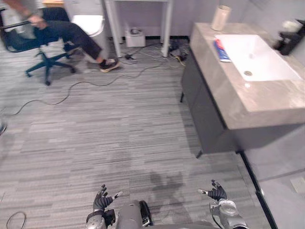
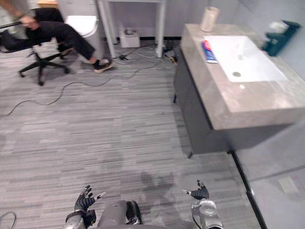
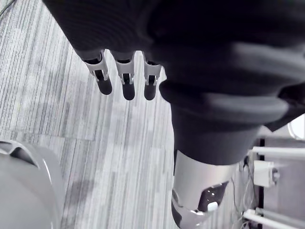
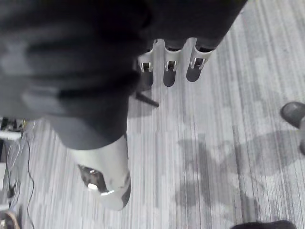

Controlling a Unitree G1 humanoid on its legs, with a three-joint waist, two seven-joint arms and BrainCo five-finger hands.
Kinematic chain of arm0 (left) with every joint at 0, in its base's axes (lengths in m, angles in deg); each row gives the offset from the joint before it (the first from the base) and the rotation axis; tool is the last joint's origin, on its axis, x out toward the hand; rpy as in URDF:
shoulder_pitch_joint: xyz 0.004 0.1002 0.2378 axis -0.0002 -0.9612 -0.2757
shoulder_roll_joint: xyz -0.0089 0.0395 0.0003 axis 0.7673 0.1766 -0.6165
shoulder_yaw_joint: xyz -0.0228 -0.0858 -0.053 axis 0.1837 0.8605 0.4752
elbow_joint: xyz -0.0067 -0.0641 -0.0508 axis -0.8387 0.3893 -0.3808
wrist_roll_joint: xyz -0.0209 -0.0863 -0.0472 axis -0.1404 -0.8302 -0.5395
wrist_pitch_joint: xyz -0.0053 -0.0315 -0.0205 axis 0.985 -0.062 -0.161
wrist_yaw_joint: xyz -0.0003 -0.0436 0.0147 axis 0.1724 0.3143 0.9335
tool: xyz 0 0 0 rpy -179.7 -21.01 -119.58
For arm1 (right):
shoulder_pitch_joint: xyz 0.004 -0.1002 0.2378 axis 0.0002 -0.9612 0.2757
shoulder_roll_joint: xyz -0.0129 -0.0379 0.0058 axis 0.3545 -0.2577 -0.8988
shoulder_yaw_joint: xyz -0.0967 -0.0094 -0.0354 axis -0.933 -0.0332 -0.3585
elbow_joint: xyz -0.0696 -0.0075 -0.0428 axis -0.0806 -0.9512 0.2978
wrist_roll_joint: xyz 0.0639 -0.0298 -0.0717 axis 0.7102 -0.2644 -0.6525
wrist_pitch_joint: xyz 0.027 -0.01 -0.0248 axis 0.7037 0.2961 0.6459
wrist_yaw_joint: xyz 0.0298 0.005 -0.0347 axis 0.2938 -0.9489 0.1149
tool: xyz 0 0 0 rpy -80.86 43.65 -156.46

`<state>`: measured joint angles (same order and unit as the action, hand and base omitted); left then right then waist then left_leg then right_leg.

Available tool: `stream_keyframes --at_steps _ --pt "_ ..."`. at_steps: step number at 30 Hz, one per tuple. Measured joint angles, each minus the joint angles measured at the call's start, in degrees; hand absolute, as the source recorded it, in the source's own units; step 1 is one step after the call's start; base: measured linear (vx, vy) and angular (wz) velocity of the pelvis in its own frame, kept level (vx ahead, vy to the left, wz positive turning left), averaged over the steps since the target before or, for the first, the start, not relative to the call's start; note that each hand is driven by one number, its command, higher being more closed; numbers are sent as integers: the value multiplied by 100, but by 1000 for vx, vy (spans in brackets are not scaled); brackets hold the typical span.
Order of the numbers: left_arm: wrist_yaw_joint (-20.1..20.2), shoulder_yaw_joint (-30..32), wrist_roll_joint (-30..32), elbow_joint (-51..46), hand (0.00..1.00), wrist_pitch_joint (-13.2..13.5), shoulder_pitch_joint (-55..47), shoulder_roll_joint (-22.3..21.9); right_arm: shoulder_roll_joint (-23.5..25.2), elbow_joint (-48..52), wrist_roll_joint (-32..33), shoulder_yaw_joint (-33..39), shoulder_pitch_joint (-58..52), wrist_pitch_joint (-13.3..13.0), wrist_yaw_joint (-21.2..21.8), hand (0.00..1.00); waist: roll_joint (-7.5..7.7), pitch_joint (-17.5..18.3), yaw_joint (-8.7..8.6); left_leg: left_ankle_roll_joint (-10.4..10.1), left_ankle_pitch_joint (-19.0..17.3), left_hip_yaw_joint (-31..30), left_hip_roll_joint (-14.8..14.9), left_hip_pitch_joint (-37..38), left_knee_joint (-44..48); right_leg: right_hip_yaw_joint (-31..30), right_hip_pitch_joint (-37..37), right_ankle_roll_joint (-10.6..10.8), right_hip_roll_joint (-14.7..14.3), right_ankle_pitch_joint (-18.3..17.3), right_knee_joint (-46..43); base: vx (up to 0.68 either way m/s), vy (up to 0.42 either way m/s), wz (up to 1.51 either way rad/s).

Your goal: Organize washtable

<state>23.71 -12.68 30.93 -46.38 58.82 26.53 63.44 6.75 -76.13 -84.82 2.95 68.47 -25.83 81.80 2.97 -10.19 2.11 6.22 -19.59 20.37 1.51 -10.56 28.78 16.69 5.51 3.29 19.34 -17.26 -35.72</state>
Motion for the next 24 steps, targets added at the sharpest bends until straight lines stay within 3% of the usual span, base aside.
stream_keyframes --at_steps 2,3,4,5,6,8,11,13,14,15,16,17,19,22,23,24 --pt "-3 -6 20 -2 0 -8 -97 -10 94 35 41 -45 -2 -3 3 0 18 -36 -9 -3 1 -77 -77 277 -261 83 414 41 -373 -77 -173 212 49 43" --pt "-1 -35 30 -1 0 -13 -122 -2 86 68 42 -143 -16 -15 1 0 -64 -103 -54 -6 0 -171 -78 372 -323 179 698 41 -646 -72 -61 233 8 47" --pt "1 -56 35 0 0 -19 -131 -9 98 75 42 -175 -18 -16 0 0 -1 -119 -128 -54 15 -227 -80 514 -416 231 891 30 -881 -8 284 242 7 50" --pt "2 -94 37 0 0 -20 -122 -23 101 92 43 -177 -51 -17 -5 0 -73 -191 -129 -102 -26 -298 -82 626 -477 243 1022 -16 -1053 121 631 223 5 39" --pt "2 -138 37 -1 0 -22 -110 -34 100 96 43 -175 -82 -20 -7 0 -80 -200 -136 -121 -52 -352 -77 696 -513 244 1099 -44 -1146 257 838 251 13 37" --pt "15 -318 41 2 0 -24 -10 -11 114 113 42 -144 -322 -19 -7 0 -22 -181 -160 -178 -71 -637 -178 978 -771 102 1177 -110 -1350 907 1556 453 14 61" --pt "99 -403 61 -1 0 -18 80 -27 179 393 162 41 -639 -25 -5 0 14 -110 -256 -513 -263 -935 -178 1349 -775 -25 1093 -457 -1428 1221 1275 509 -74 77" --pt "120 -330 93 -80 0 -30 67 -108 244 705 161 -3 -694 -20 -5 0 -142 -77 -268 -660 -233 -779 281 1194 283 116 694 -604 -1680 1095 1241 585 -94 5" --pt "122 -301 96 -107 0 -35 59 -131 253 758 161 -14 -697 -24 -4 0 -187 -98 -272 -738 -186 -737 344 1142 537 120 620 -614 -1733 1090 1275 724 -65 -53" --pt "122 -210 94 -306 0 -61 -53 -296 307 935 163 -33 -727 -28 0 0 -333 -130 -239 -992 463 -419 800 797 1947 -62 109 -664 -1962 1066 1669 591 -33 -69" --pt "123 -198 94 -399 0 -66 -92 -350 319 1007 165 -31 -751 -32 -3 0 -354 -118 -181 -958 643 -297 983 635 2375 -214 -61 -676 -1988 1055 1807 643 -6 -114" --pt "136 -205 93 -483 0 -63 -103 -433 364 1017 174 1 -744 -32 -6 0 -358 -103 -121 -882 345 -100 1190 424 2680 -474 -353 -677 -1993 1054 2028 468 47 -96" --pt "138 -201 93 -499 0 -49 4 -444 408 984 212 49 -723 -23 -6 0 -308 -121 -122 -978 125 -107 1247 105 2369 -684 -653 -677 -1853 1054 2306 429 89 -63" --pt "130 -190 93 -429 0 3 63 -459 382 806 212 158 -563 -17 -14 0 -230 -163 -95 -1013 125 -275 1198 -501 1472 -992 -1031 -596 -1568 998 2757 340 216 -44" --pt "130 -187 93 -383 0 4 70 -468 361 719 211 202 -481 -18 -19 0 -204 -188 -55 -1111 229 -472 1084 -695 750 -1100 -1116 -346 -1400 844 2801 378 429 -60" --pt "121 -178 90 -287 0 2 75 -536 236 653 211 231 -502 -17 -28 0 -405 -190 6 -1126 1263 -865 988 -559 -504 -1265 -1271 146 -1305 599 2764 445 520 -72"
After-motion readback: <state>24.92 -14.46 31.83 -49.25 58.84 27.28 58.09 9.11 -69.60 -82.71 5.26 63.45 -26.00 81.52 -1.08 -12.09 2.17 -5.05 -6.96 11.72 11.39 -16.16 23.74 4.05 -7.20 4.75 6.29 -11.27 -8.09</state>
